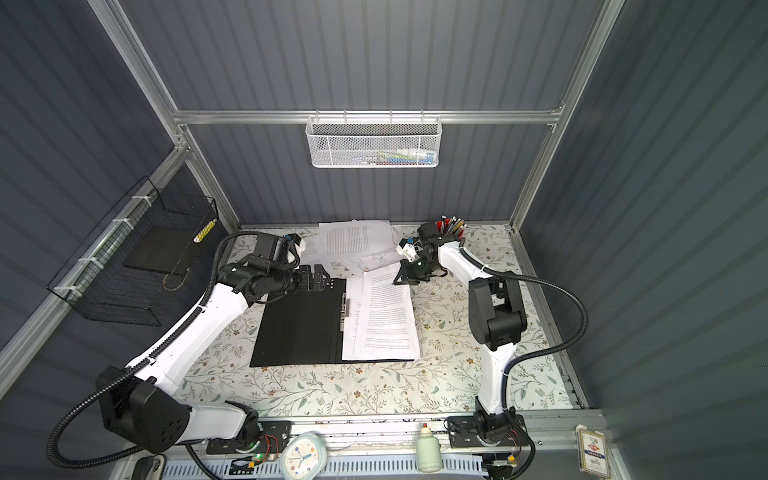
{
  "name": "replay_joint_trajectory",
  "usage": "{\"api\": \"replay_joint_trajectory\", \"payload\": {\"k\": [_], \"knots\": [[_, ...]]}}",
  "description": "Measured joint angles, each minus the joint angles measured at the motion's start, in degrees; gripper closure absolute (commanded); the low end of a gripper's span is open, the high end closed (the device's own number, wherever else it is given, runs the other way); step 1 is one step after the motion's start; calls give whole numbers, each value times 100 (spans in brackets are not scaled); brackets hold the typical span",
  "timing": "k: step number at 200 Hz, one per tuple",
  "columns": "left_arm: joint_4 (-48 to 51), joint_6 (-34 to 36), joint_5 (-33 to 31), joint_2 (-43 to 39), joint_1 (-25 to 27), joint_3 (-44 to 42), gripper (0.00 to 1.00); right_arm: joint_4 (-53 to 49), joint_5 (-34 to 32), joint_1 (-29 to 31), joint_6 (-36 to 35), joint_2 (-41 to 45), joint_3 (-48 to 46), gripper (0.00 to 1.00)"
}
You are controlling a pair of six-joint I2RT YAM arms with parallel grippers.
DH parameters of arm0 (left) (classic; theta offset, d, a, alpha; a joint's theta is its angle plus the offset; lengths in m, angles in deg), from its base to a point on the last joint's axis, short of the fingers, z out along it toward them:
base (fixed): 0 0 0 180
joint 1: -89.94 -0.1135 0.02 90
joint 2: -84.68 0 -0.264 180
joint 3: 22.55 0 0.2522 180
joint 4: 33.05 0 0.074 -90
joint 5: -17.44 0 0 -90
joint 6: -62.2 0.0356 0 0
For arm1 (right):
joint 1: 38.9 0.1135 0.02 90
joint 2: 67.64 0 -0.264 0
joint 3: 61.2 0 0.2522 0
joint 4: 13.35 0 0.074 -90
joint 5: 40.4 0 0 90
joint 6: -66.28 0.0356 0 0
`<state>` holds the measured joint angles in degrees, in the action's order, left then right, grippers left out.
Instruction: Put the files into the folder
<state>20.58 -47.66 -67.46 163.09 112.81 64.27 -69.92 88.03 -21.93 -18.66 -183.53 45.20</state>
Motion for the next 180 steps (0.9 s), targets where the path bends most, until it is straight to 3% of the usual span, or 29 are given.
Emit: {"api": "replay_joint_trajectory", "payload": {"k": [180], "knots": [[-7, 0, 149, 13, -11, -144, 0, 48, 234, 337, 92, -625, 623, 99]]}}
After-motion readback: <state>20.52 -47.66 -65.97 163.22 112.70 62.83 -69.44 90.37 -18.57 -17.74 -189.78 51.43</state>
